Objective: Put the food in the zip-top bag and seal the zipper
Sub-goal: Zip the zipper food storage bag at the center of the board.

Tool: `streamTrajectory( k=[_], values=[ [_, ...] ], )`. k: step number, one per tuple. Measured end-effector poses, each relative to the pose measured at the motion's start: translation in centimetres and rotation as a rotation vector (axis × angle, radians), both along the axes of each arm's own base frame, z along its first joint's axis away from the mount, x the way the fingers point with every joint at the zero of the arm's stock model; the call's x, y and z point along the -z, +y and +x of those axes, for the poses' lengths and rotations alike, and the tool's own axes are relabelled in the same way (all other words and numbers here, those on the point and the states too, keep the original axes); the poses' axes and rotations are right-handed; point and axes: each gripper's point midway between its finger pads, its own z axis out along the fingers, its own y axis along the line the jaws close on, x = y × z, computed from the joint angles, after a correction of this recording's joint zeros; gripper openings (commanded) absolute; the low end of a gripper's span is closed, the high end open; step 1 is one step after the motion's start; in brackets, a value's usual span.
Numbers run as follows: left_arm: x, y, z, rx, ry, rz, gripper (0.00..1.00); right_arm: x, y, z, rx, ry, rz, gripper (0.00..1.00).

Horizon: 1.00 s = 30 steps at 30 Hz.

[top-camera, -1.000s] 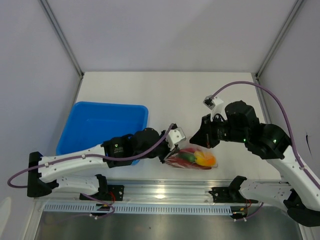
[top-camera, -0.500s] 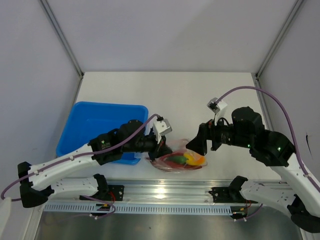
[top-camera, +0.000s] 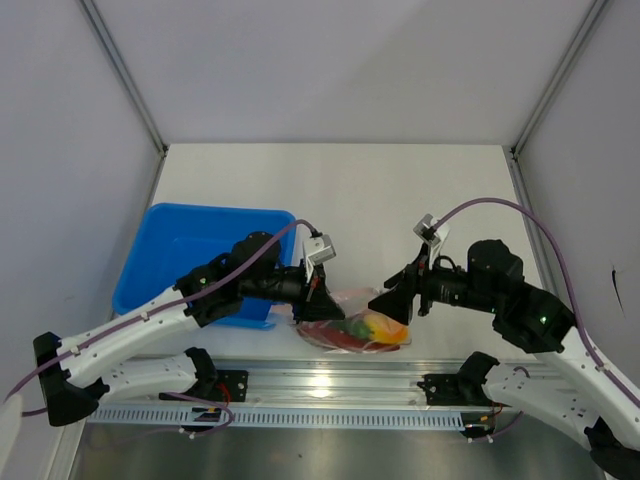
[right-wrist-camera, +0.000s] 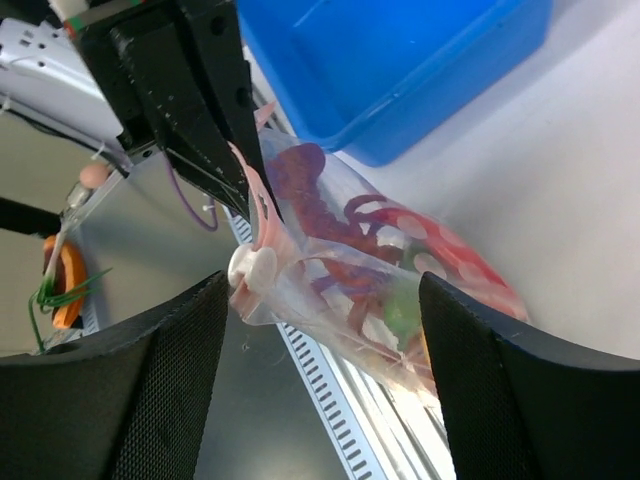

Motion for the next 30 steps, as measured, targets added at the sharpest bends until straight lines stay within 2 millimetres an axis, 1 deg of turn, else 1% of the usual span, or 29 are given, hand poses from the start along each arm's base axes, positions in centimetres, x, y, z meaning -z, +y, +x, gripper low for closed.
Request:
streamTrajectory(
  k=[2,6,7,8,9,11,15,16,17,18,19,20,22,23,24,25,27,28,30],
  values=[
    [-0.2,0.0,-0.2,0.009,0.031,-0.011,0.01,0.1,0.2,-0.3,-0.02,-0.002,0.017,0.75],
    [-0.9,-0.3,-0.5,0.027,0.074,-0.039,0.01,0.0,0.5,-0.5,-0.042,-0.01,0.043,0.65],
    [-1.1,-0.3,-0.5,0.029,0.081,-0.046,0.01,-0.1,0.7,-0.6,-0.049,-0.011,0.052,0.58],
    [-1.3,-0.4,-0.5,0.032,0.088,-0.055,0.0,0.0,0.8,-0.6,-0.056,-0.012,0.057,0.54],
    [-1.5,-0.4,-0.5,0.033,0.093,-0.063,0.01,0.2,1.0,-0.6,-0.059,-0.004,0.061,0.44],
    [-1.7,-0.4,-0.5,0.033,0.101,-0.071,0.01,0.8,1.3,-0.5,-0.062,0.011,0.063,0.37],
    [-2.0,-0.4,-0.4,0.033,0.113,-0.086,0.0,2.2,1.7,-0.5,-0.071,0.051,0.061,0.37],
    [-2.0,-0.4,-0.3,0.031,0.116,-0.087,0.01,2.5,1.8,-0.5,-0.071,0.058,0.057,0.32],
    [-2.0,-0.4,-0.3,0.029,0.118,-0.087,0.01,2.6,1.8,-0.5,-0.07,0.06,0.057,0.25],
    [-2.0,-0.4,-0.3,0.028,0.119,-0.088,0.01,2.6,1.8,-0.5,-0.069,0.062,0.059,0.13],
    [-1.9,-0.4,-0.2,0.028,0.123,-0.088,0.01,2.5,1.8,-0.5,-0.068,0.058,0.063,0.08],
    [-1.9,-0.4,-0.2,0.028,0.125,-0.089,0.01,2.4,1.8,-0.5,-0.067,0.059,0.07,0.0],
    [-1.9,-0.4,-0.3,0.032,0.125,-0.092,0.0,2.3,1.8,-0.6,-0.066,0.057,0.081,0.0],
    [-1.9,-0.4,-0.3,0.035,0.125,-0.094,0.06,2.2,1.7,-0.7,-0.066,0.057,0.084,0.0],
    [-1.9,-0.4,-0.4,0.04,0.125,-0.096,0.19,2.2,1.7,-0.7,-0.066,0.057,0.086,0.0],
    [-2.0,-0.4,-0.4,0.044,0.12,-0.097,0.46,2.2,1.7,-0.7,-0.066,0.058,0.087,0.0],
    [-2.0,-0.4,-0.4,0.046,0.107,-0.1,0.71,2.2,1.8,-0.9,-0.075,0.061,0.086,0.0],
    [-2.1,-0.3,-0.3,0.048,0.097,-0.102,0.87,2.3,1.8,-1.0,-0.084,0.064,0.086,0.0],
    [-2.3,-0.2,-0.3,0.043,0.074,-0.111,0.92,2.4,2.0,-1.3,-0.106,0.073,0.084,0.0]
  ],
)
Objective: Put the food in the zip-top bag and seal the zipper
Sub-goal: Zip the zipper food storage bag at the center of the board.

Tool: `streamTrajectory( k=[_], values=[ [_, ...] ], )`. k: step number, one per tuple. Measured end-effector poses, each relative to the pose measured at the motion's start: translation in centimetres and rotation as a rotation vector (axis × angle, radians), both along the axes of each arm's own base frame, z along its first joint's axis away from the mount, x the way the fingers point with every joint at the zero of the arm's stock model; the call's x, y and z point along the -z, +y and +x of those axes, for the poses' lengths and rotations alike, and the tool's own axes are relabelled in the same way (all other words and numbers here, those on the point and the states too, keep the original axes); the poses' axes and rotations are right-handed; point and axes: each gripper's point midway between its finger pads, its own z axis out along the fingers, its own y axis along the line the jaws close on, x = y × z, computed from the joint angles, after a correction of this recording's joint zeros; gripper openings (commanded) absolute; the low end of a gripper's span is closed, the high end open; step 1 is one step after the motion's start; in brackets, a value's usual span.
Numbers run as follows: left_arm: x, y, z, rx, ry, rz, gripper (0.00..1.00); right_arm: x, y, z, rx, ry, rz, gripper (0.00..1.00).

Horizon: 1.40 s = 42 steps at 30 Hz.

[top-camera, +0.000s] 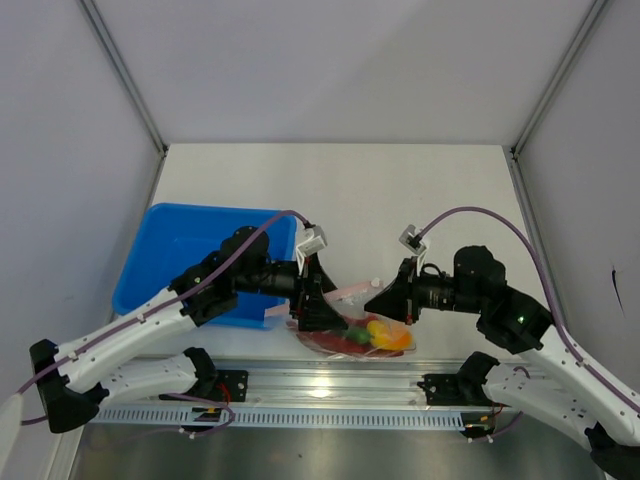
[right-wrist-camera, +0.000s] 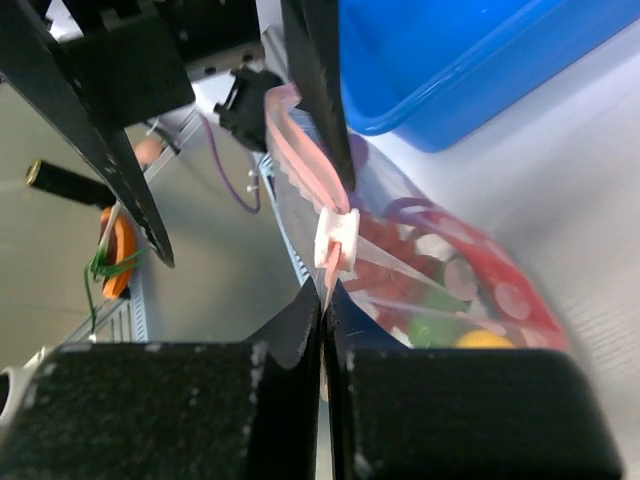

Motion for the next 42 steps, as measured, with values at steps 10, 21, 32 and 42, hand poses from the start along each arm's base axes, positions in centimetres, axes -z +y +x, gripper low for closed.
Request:
streamTrajectory(
  k=[10,21,32,42],
  values=[
    [-5.1,-1.9,1.2,0.026,-0.08,-0.091,0.89,-0.1,0.5,-2.0,-0.147,0.02,-0.01,0.0],
    [-2.6,-4.6,1.6,0.13,0.022,-0.038,0.63,-0.6,0.3,-2.7,-0.181,0.022,-0.015,0.0],
    [-4.1,-4.7,0.8,0.187,0.04,-0.099,0.24,-0.3,0.3,-2.7,-0.184,0.024,-0.03,0.0],
    [-4.0,-4.9,0.8,0.197,0.07,-0.096,0.01,-0.7,0.2,-2.3,-0.162,0.011,-0.037,0.29]
  ],
)
